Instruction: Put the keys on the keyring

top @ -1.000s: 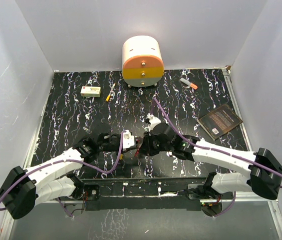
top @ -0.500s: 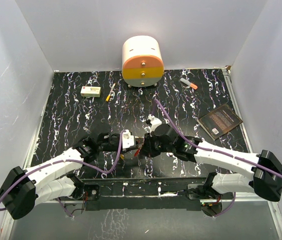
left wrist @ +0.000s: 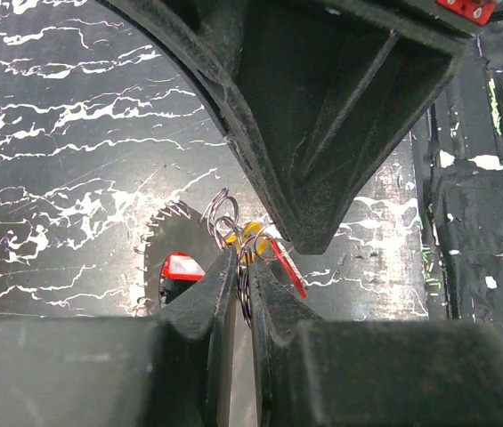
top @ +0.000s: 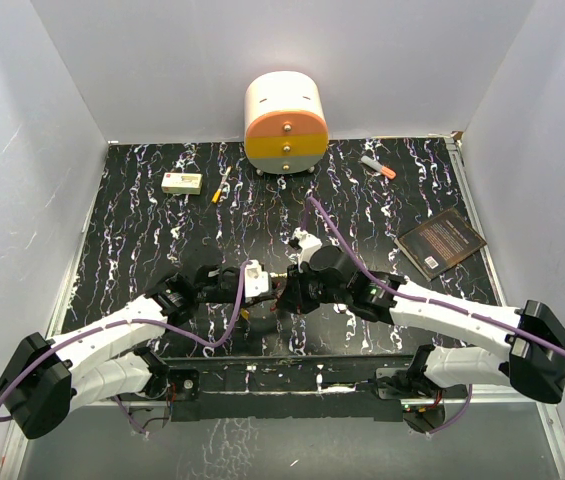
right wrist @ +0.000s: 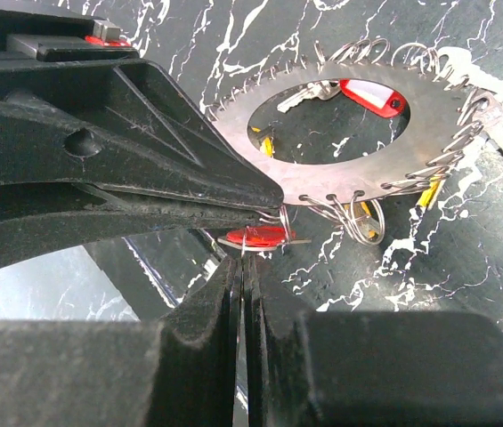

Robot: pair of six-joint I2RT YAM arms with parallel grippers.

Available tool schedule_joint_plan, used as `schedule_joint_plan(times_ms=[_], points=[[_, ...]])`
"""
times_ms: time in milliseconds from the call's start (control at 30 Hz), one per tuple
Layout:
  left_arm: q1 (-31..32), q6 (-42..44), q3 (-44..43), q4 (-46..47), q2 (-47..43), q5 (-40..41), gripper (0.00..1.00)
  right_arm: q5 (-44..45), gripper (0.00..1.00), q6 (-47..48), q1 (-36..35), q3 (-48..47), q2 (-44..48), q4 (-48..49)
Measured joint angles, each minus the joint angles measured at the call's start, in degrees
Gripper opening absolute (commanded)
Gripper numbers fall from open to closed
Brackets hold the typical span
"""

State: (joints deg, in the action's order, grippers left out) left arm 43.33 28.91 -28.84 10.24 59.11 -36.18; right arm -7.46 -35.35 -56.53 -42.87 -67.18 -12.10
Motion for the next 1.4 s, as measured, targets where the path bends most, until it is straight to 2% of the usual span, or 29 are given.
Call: schedule_joint_plan(times_ms=[700,1400], points=[[-0.15,0.02,-0.74,-2.86,-0.96,-3.78,0.00,1.75,0.08,0.79,-0.04,-0.11,0.09,-0.94],[-0.26,-0.42,-1.18,-2.10,-2.03,-4.13,0.00,3.45,0.08,-1.68,-0.04,0.13,0.85,-1.44]])
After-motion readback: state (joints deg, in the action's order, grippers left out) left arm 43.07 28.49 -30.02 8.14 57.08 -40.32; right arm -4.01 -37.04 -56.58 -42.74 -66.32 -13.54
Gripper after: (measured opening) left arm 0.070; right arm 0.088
